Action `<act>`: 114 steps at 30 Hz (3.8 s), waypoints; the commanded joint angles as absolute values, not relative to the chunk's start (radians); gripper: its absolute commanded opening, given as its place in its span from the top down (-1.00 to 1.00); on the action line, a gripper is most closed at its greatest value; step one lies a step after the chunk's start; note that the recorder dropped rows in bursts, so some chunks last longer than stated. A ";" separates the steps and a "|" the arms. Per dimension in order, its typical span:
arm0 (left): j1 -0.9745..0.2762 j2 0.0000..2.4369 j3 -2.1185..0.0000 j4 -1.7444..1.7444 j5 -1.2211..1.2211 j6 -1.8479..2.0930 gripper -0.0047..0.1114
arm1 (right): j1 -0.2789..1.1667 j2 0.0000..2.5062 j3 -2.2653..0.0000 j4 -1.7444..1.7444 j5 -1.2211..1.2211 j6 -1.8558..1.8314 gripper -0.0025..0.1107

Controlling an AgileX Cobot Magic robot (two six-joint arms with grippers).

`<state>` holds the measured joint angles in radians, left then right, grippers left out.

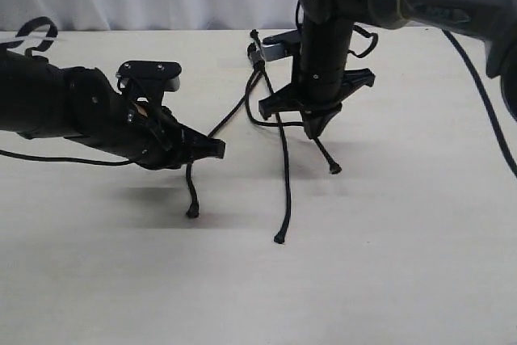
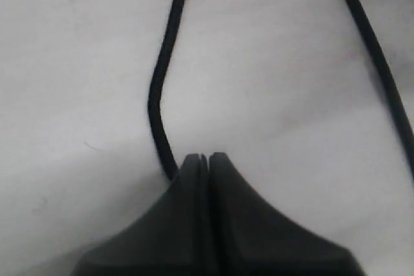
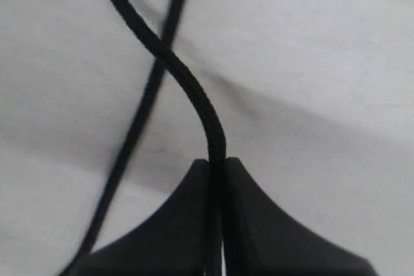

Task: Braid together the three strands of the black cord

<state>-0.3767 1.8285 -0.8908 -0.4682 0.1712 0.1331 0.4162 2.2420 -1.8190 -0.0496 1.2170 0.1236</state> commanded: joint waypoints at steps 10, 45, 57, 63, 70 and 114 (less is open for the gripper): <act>-0.340 1.986 -0.961 -0.474 0.120 0.126 0.92 | 0.351 2.235 -1.557 0.105 1.050 0.112 0.88; -0.246 1.706 -0.739 -0.404 0.219 0.153 0.92 | 0.479 2.205 -1.510 0.093 0.972 0.225 0.88; -0.246 1.706 -0.739 -0.404 0.204 0.155 0.92 | 0.515 2.147 -1.578 0.390 0.835 0.221 0.88; -0.246 1.706 -0.739 -0.407 0.204 0.153 0.92 | 0.597 2.215 -1.578 0.430 0.703 0.226 0.87; -0.246 1.706 -0.739 -0.407 0.209 0.153 0.92 | 0.606 2.235 -1.583 0.436 0.701 0.229 0.30; -0.326 1.571 -0.722 -0.545 0.252 0.341 0.92 | 0.584 2.184 -1.604 0.097 1.022 0.280 0.88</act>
<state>-0.3153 1.5531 -0.7251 -0.4388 0.2611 0.2533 0.5986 2.1921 -1.6000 0.1035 1.0047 0.2926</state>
